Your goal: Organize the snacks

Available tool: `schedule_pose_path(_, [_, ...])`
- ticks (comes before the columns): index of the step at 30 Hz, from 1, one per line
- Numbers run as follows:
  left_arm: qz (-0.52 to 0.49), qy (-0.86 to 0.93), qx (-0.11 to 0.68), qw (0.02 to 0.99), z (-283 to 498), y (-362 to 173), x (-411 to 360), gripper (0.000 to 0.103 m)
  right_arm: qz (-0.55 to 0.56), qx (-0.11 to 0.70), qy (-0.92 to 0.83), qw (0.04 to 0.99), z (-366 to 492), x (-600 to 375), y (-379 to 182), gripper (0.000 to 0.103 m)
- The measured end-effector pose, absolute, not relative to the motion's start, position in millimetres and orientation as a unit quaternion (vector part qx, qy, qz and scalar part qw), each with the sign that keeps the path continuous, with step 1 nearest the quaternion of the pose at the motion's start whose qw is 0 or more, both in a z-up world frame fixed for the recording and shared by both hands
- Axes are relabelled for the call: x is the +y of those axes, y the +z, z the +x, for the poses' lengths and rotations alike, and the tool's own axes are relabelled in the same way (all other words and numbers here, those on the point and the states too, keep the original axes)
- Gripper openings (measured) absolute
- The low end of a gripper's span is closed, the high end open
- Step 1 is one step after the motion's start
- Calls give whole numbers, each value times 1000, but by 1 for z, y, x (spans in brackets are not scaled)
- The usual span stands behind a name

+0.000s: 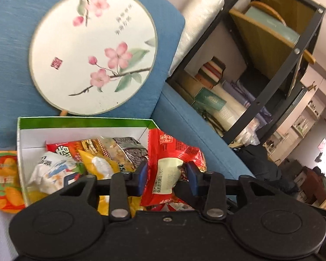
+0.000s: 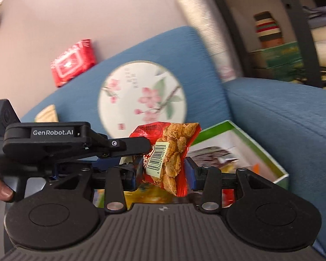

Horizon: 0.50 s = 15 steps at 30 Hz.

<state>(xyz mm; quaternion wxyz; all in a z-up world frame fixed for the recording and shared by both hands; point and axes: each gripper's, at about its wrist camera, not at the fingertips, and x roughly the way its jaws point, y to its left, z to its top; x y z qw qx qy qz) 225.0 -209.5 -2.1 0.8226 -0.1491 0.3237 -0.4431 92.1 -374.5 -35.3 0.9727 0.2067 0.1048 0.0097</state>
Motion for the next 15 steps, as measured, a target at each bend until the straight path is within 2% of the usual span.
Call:
schedule_pose_path(1, [-145,-440,324,825,227,-3,-212,41,201,104,3,974,95,-375,-37,72])
schedule_pose_path(2, [-137,-434,324,829,227,-4,-214,56,190,104,-6,976,96,-374,-38,74])
schedule_pose_path(3, [-128,-425,322,836,228,-5,-215,64,167,105,-23,980,99,-370,-40,84])
schedule_pose_path(4, [-117,-410,318,847,227,-6,-214,97,146,106,-36,983,101,-366,-42,100])
schedule_pose_path(5, [-110,-397,314,855,225,-6,-212,103,125,116,-43,984,105,-362,-44,103])
schedule_pose_path(8, [-104,-366,294,877,215,-7,-198,103,110,125,-42,985,105,-357,-46,103])
schedule_pose_path(15, [-107,-341,311,881,211,-7,-165,103,132,107,-12,985,93,-352,-42,103])
